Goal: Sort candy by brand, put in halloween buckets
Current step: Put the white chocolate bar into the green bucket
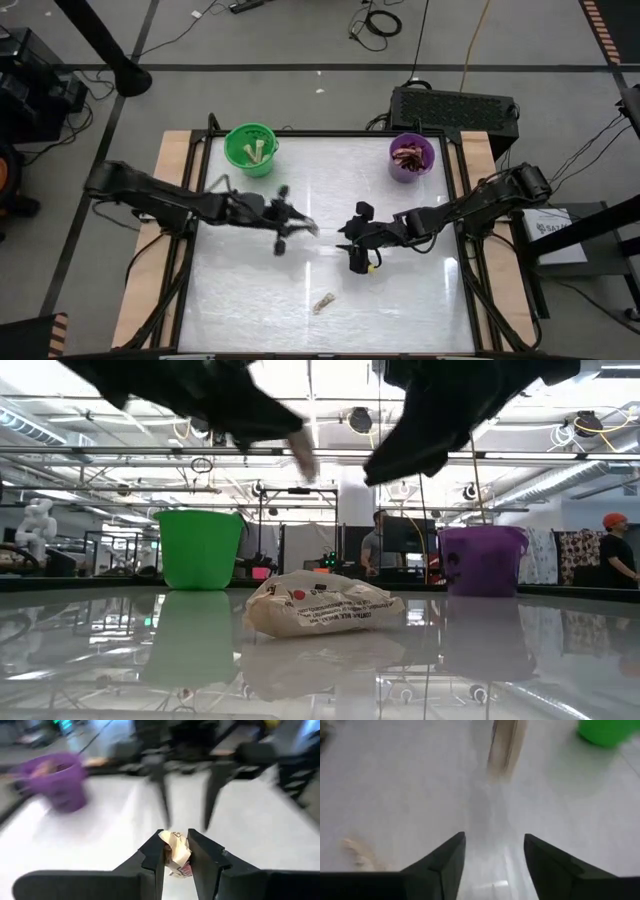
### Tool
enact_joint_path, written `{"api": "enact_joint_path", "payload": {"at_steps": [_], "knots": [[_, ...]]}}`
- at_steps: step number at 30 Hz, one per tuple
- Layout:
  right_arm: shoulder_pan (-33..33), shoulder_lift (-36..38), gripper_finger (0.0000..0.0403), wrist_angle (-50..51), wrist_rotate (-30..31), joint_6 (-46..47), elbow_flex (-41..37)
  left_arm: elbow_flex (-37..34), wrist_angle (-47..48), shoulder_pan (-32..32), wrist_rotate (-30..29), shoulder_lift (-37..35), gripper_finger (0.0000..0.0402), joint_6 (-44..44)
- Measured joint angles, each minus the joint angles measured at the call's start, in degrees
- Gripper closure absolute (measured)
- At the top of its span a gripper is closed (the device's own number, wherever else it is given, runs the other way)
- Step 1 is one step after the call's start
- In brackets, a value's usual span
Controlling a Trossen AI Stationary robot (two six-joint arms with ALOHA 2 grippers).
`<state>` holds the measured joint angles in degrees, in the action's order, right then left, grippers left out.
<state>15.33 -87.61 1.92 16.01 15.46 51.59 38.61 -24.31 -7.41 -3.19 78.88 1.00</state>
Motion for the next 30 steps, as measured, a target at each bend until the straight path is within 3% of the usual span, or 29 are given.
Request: {"api": "enact_joint_path", "payload": {"at_steps": [8,14,16,18,20,24,30], "knots": [[0.31,-0.41,0.0191,2.94,5.09,7.76,-1.24,0.02,35.22,4.94,-21.66,-23.75,0.0322,2.97],[0.31,-0.42,0.0191,1.98,5.14,7.9,-1.73,0.02,46.56,12.26,-31.96,-33.81,0.0322,7.44],[0.31,-0.42,0.0191,0.04,5.16,7.9,-1.73,0.02,46.17,16.64,-32.16,-34.39,0.0322,9.06],[0.45,-0.42,0.0191,-2.45,5.11,7.9,-1.73,0.02,45.23,21.71,-26.95,-33.71,0.0321,10.03],[1.03,-0.42,0.0191,-4.53,5.11,7.85,-1.73,0.02,44.09,27.04,-22.93,-31.52,0.0321,10.4],[2.98,-0.42,0.0191,-5.62,5.2,7.69,-1.73,0.0,43.84,37.03,-21.41,-25.28,0.0321,11.59],[6.69,-0.42,0.019,-5.36,5.5,7.88,-1.75,-0.02,42.32,42.95,-20.82,-21.05,0.0318,11.48]]}}
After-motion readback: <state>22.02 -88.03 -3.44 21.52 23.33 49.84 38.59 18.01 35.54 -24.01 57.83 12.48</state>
